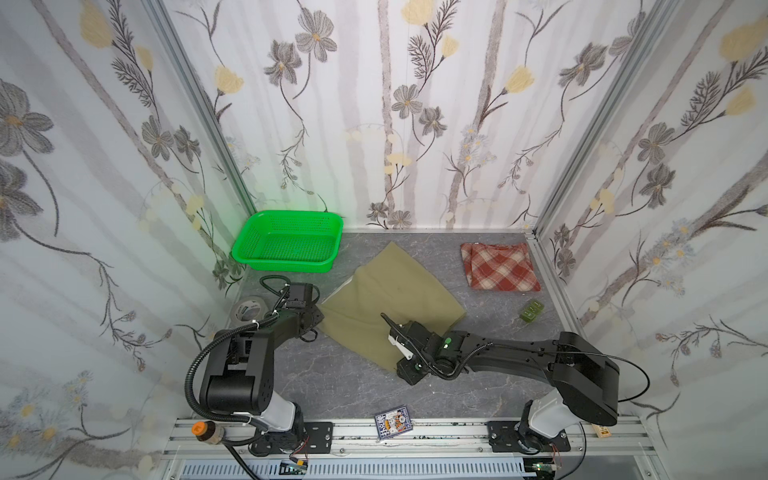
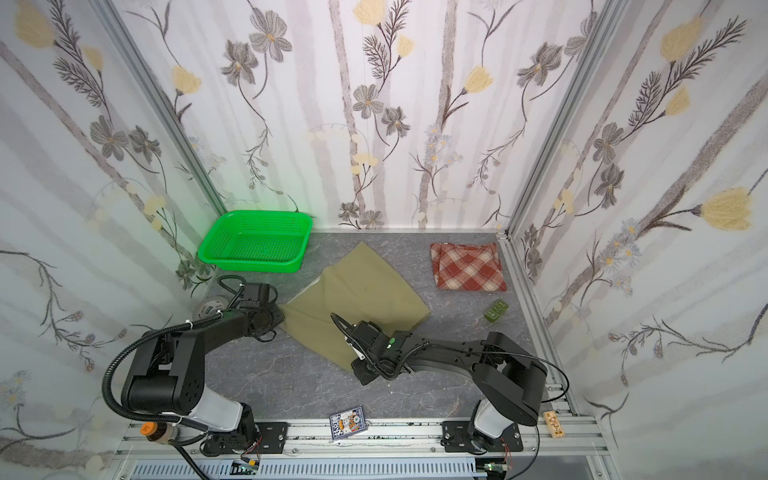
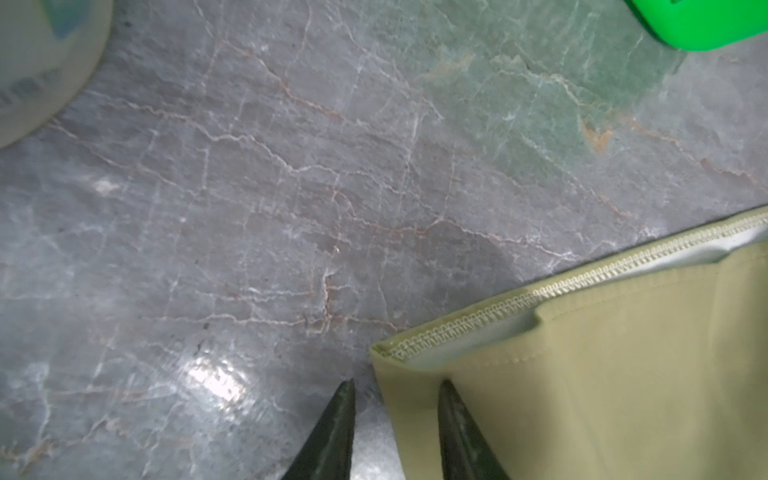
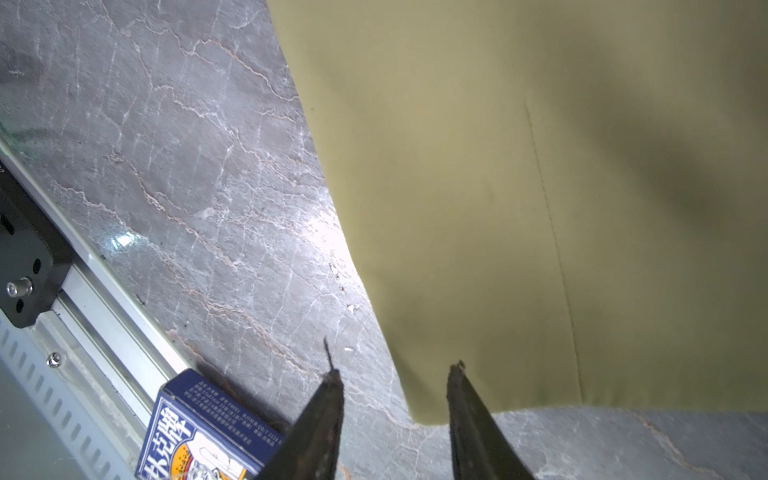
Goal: Fold and stack the skirts
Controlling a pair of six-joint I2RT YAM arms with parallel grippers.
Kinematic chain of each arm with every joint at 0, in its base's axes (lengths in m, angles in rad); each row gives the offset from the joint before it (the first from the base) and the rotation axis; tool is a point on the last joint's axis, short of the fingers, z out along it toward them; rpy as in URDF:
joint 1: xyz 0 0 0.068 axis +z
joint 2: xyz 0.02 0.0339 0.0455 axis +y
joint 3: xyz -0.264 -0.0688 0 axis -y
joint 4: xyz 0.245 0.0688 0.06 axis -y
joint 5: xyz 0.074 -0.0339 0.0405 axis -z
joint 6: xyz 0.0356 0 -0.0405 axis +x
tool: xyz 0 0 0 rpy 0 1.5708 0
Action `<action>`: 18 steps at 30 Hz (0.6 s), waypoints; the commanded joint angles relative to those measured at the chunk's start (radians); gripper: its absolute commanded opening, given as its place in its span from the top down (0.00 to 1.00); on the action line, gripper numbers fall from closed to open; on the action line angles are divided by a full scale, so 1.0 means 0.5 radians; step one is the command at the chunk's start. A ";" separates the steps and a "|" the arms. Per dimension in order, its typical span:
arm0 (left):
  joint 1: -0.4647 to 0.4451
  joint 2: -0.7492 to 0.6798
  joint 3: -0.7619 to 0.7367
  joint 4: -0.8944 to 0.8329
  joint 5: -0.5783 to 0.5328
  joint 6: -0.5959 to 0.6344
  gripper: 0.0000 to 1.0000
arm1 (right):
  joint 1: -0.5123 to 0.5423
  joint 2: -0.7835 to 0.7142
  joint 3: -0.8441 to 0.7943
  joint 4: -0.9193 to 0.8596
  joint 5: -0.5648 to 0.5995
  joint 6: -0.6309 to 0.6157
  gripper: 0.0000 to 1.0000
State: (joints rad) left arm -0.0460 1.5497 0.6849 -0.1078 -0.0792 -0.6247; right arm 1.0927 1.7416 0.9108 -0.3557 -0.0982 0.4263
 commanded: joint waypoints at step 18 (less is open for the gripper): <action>0.000 0.045 -0.014 -0.070 0.052 0.057 0.97 | 0.128 0.173 0.108 -0.160 0.476 -0.120 0.54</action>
State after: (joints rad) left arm -0.0460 1.5715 0.6842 -0.0570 -0.0849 -0.6010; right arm 1.1534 1.8141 0.9504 -0.4431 0.0483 0.3836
